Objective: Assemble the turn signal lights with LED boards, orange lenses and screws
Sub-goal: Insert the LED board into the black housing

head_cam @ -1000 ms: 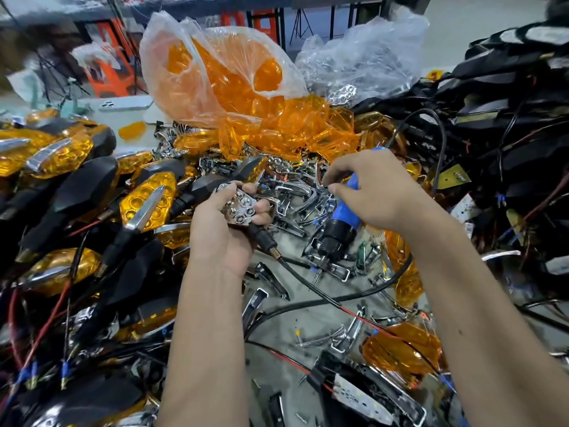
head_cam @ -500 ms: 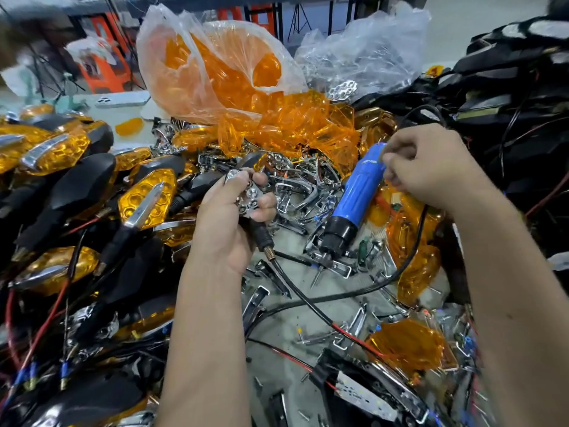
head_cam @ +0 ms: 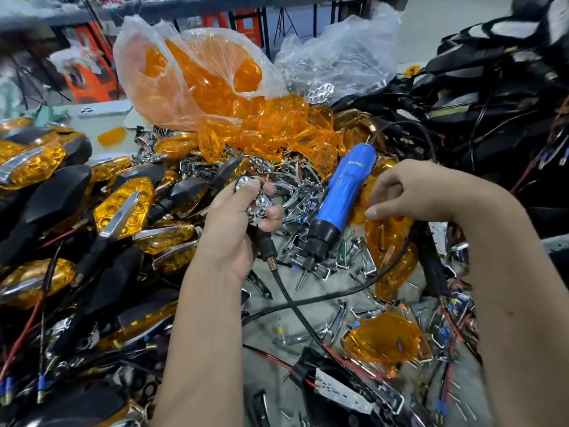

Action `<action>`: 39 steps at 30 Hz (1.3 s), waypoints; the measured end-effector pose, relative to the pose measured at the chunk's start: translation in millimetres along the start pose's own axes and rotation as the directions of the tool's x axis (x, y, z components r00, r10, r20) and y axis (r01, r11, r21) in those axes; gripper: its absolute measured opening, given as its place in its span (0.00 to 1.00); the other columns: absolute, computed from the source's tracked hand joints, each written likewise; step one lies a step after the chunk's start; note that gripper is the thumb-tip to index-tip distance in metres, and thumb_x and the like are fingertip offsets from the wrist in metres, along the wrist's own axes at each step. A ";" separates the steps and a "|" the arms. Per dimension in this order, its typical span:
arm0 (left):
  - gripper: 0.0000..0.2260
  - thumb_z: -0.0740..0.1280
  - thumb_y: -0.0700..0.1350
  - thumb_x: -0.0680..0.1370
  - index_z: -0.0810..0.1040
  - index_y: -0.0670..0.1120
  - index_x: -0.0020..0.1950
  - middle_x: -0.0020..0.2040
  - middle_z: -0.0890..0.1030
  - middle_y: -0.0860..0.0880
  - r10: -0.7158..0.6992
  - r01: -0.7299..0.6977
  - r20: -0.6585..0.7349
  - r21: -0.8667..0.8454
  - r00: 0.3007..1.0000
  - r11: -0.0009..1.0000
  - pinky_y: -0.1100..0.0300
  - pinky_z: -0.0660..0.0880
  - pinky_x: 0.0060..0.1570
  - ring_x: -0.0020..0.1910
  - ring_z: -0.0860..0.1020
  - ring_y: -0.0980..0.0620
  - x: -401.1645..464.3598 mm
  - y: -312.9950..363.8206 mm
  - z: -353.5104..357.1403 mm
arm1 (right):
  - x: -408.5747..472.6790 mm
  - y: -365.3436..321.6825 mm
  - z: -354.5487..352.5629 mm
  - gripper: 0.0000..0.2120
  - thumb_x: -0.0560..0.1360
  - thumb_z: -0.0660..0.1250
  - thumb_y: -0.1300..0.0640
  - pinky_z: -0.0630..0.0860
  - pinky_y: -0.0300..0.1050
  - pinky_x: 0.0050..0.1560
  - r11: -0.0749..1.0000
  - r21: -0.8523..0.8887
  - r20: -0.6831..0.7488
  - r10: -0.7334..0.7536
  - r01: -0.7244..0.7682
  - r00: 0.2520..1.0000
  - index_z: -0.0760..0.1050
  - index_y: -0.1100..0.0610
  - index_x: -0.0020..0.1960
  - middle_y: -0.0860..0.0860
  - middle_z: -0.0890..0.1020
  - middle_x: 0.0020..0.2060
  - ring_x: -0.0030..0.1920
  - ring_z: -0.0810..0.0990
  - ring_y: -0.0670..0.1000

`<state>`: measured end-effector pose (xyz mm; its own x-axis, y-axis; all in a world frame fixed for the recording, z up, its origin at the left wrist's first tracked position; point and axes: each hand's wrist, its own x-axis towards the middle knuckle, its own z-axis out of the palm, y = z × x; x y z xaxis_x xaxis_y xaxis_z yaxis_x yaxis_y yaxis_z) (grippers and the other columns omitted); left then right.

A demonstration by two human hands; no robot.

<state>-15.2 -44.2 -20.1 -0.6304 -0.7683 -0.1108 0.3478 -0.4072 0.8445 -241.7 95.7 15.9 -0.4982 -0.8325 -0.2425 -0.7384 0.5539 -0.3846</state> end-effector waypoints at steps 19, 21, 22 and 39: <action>0.01 0.61 0.37 0.85 0.72 0.40 0.54 0.40 0.80 0.46 -0.050 0.047 -0.056 -0.045 0.997 0.998 0.61 0.75 0.30 0.33 0.79 0.49 3.7 -6.5 -2.6 | -16.8 -18.3 -17.6 0.13 0.77 0.75 0.60 0.72 0.42 0.29 0.718 0.552 -0.259 -0.335 0.423 0.906 0.71 0.54 0.40 0.64 0.84 0.47 0.32 0.73 0.54; 0.02 0.62 0.36 0.85 0.73 0.40 0.53 0.40 0.81 0.46 -0.048 0.046 -0.037 -0.062 0.998 0.997 0.59 0.78 0.34 0.36 0.81 0.47 4.0 -7.1 -3.6 | -16.0 -38.1 -9.1 0.18 0.79 0.69 0.67 0.66 0.34 0.24 0.544 0.661 -0.367 -0.366 0.516 0.855 0.65 0.54 0.38 0.58 0.87 0.53 0.27 0.69 0.48; 0.03 0.62 0.36 0.84 0.74 0.39 0.52 0.40 0.81 0.45 -0.044 0.042 -0.027 -0.068 0.999 0.997 0.57 0.80 0.36 0.38 0.82 0.47 4.4 -7.6 -4.4 | -14.4 -48.6 -3.3 0.19 0.78 0.66 0.70 0.64 0.33 0.22 0.448 0.715 -0.396 -0.372 0.536 0.839 0.61 0.54 0.38 0.57 0.87 0.55 0.24 0.66 0.46; 0.04 0.62 0.37 0.84 0.76 0.42 0.53 0.50 0.77 0.44 0.107 -0.078 0.244 -0.128 0.964 0.989 0.53 0.79 0.47 0.45 0.78 0.48 -3.6 1.1 -7.6 | 10.0 -78.5 42.0 0.15 0.84 0.62 0.47 0.67 0.31 0.25 -0.122 0.926 -0.378 -0.364 0.358 0.851 0.80 0.56 0.57 0.59 0.84 0.55 0.35 0.76 0.45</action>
<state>-7.3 -45.6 -22.7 -0.7397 -0.6637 0.1115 0.4815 -0.4061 0.7767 -169.6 43.4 6.2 -0.3269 -0.9057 0.2700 0.3325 -0.3776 -0.8642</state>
